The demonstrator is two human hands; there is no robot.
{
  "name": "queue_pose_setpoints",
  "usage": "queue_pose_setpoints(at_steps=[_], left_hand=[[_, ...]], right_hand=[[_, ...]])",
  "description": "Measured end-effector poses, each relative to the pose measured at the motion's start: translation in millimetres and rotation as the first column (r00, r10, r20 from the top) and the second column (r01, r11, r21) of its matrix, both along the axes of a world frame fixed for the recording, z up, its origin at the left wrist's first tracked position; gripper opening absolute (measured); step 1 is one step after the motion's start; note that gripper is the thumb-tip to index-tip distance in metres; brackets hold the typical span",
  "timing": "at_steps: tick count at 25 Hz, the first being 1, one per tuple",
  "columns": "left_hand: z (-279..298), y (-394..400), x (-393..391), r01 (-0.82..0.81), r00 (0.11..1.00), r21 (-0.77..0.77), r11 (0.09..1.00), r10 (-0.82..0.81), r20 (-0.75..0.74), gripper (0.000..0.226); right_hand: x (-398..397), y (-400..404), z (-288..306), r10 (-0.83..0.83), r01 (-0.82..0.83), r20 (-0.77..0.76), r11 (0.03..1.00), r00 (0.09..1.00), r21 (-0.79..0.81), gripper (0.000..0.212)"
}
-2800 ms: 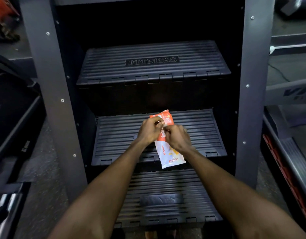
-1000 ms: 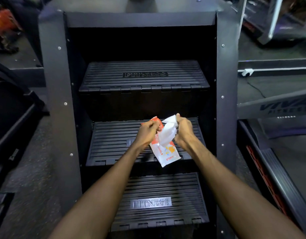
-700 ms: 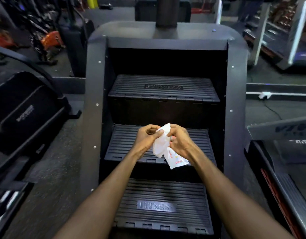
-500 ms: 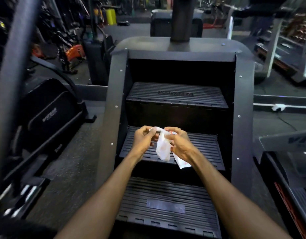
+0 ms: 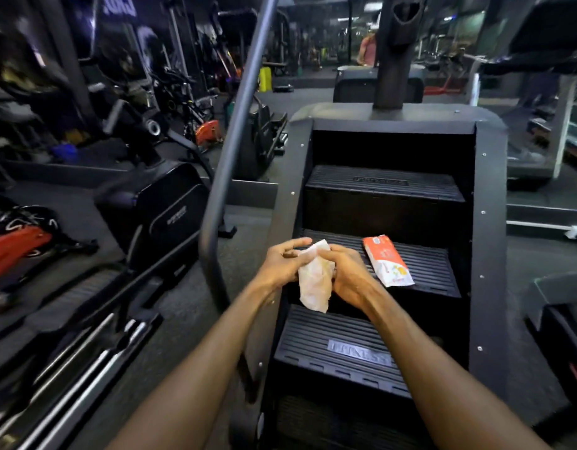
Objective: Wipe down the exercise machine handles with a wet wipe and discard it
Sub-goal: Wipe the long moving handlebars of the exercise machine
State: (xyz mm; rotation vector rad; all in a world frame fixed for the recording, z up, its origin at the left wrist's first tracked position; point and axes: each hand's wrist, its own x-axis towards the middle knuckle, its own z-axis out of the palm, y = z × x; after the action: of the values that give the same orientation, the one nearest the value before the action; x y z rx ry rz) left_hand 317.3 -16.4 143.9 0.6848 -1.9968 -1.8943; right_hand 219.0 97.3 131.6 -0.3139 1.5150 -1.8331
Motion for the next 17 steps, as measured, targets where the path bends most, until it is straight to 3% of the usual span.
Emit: queue_pose_setpoints(at_steps=[4, 7, 13, 15, 17], left_hand=[[19, 1, 74, -0.026, 0.995, -0.306, 0.952, -0.006, -0.101, 0.04], [39, -6, 112, -0.167, 0.983, -0.361, 0.918, 0.124, -0.139, 0.04], [75, -28, 187, -0.4, 0.915, -0.233, 0.887, 0.369, -0.164, 0.038], [81, -37, 209, -0.461, 0.887, -0.159, 0.873, 0.445, -0.127, 0.037], [85, -50, 234, -0.421, 0.907, -0.054, 0.906, 0.419, -0.035, 0.033]], right_hand=[[60, 0, 22, 0.115, -0.113, -0.061, 0.993, 0.992, 0.03, 0.019], [94, -12, 40, 0.134, -0.132, -0.086, 0.991, 0.987, 0.034, 0.017], [160, -44, 77, 0.298, -0.307, -0.129, 0.95, 0.946, -0.061, 0.019], [183, -57, 91, 0.368, -0.383, -0.169, 0.922, 0.915, -0.066, 0.018], [202, -76, 104, 0.391, -0.412, -0.187, 0.907, 0.901, -0.092, 0.021]])
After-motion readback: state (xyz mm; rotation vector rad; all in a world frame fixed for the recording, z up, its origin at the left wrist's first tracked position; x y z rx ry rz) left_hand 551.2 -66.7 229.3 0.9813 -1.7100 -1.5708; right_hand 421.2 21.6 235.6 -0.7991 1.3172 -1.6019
